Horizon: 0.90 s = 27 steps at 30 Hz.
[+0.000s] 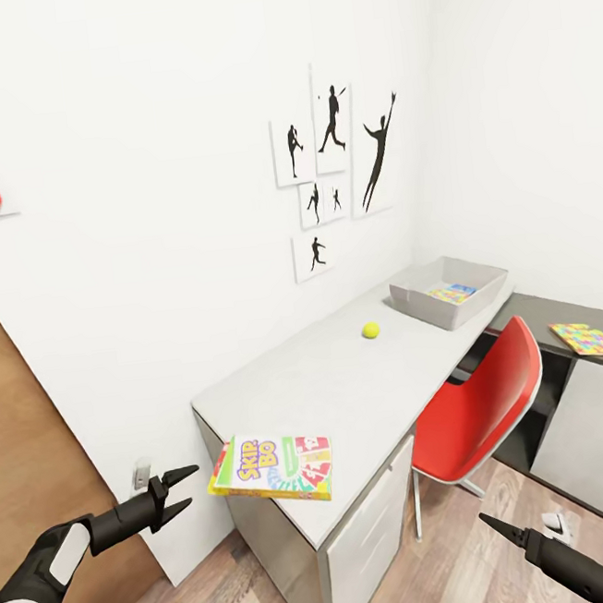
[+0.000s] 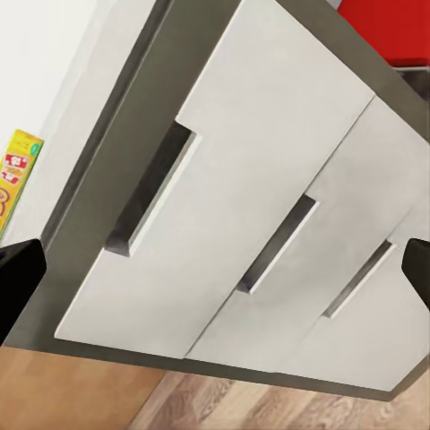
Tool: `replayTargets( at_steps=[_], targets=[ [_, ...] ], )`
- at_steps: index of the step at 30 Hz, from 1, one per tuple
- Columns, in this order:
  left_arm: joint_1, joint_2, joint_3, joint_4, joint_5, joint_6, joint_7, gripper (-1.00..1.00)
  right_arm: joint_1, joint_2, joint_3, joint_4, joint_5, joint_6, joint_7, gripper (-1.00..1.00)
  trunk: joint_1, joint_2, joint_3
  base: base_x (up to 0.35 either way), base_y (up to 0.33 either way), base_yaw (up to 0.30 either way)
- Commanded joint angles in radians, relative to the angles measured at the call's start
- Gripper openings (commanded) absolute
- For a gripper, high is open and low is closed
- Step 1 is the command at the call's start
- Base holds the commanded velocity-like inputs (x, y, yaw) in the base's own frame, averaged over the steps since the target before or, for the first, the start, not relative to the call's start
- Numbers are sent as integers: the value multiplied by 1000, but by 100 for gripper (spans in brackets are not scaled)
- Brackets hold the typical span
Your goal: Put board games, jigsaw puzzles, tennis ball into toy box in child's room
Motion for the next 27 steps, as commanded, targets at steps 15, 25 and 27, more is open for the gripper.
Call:
replayTargets(
  at_steps=[15, 25, 27],
  targets=[
    [-1, -4, 3, 31, 0, 1, -15, 100, -1, -1, 4, 0, -12, 10, 2, 100, 46, -85, -39, 0, 0, 0],
    [-1, -47, 0, 30, -3, 3, -19, 100, -1, -1, 4, 0, -12, 10, 2, 100, 46, -85, -39, 0, 0, 0],
    [-1, -48, -1, 30, -3, 3, -18, 100, -1, -1, 4, 0, -12, 10, 2, 100, 46, -85, -39, 0, 0, 0]
  ],
)
